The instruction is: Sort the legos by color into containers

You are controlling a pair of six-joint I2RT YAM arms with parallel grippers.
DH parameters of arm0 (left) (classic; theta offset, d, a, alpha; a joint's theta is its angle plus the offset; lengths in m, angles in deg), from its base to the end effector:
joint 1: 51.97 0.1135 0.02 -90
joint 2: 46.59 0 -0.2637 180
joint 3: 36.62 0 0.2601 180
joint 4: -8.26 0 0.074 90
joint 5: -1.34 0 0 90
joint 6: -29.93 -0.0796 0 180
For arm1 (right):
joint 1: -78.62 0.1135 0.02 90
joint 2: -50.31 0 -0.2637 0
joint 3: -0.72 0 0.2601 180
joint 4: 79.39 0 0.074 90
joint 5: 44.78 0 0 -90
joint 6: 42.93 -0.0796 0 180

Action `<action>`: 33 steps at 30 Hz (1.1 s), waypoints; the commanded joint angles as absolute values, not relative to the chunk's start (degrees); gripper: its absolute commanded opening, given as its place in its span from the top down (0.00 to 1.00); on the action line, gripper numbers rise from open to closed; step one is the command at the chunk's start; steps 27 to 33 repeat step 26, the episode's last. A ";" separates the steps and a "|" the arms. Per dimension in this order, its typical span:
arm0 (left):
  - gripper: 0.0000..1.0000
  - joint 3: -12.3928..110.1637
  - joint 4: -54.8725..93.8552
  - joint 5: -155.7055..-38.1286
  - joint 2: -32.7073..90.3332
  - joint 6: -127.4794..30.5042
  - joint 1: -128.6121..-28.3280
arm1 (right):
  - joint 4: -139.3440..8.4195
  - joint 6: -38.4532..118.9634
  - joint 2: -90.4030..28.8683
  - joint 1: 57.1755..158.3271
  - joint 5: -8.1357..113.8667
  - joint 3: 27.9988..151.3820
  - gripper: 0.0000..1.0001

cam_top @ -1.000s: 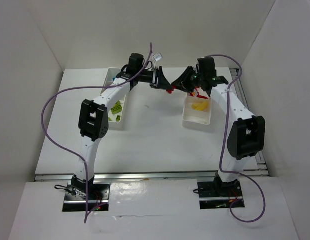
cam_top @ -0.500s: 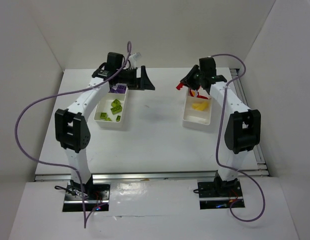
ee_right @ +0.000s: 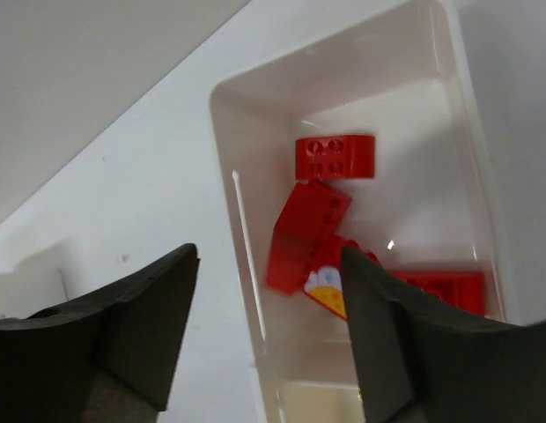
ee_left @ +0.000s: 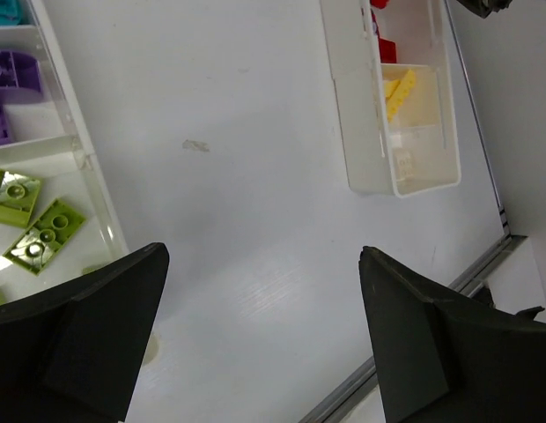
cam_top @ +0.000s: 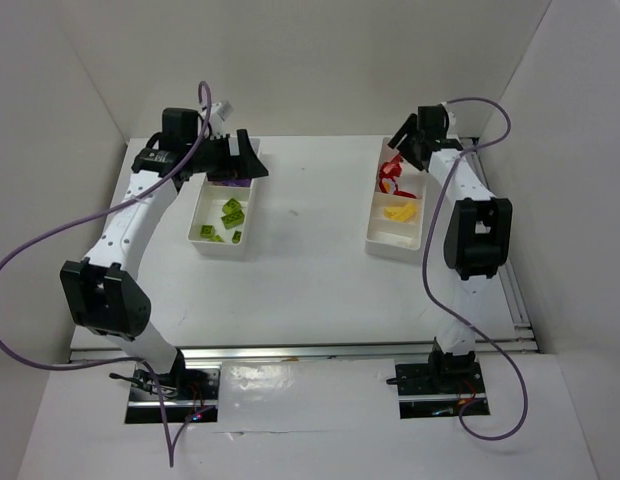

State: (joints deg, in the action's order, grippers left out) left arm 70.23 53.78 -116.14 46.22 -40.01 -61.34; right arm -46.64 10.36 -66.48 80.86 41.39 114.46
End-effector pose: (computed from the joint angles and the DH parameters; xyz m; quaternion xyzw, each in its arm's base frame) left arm 0.3972 -0.1028 0.3645 0.0366 0.8546 -0.3210 0.4066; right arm 0.5228 0.0151 0.2453 0.2782 0.8453 0.1237 0.4392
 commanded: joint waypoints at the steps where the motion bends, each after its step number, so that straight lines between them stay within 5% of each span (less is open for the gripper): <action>1: 0.00 70.41 53.59 -115.46 44.91 -37.84 -60.24 | -41.81 13.75 -69.13 80.65 40.21 122.76 0.23; 9: 0.00 72.78 54.03 -118.44 44.90 -37.13 -58.56 | -40.50 17.62 -53.77 80.65 29.60 113.39 0.00; 18: 0.00 73.57 55.08 -119.68 42.35 -37.13 -58.56 | -22.65 13.50 -40.58 79.59 -0.90 99.52 0.00; 33: 0.00 71.03 55.60 -120.91 39.46 -37.13 -58.56 | -16.74 10.16 -31.35 79.06 0.92 86.93 0.01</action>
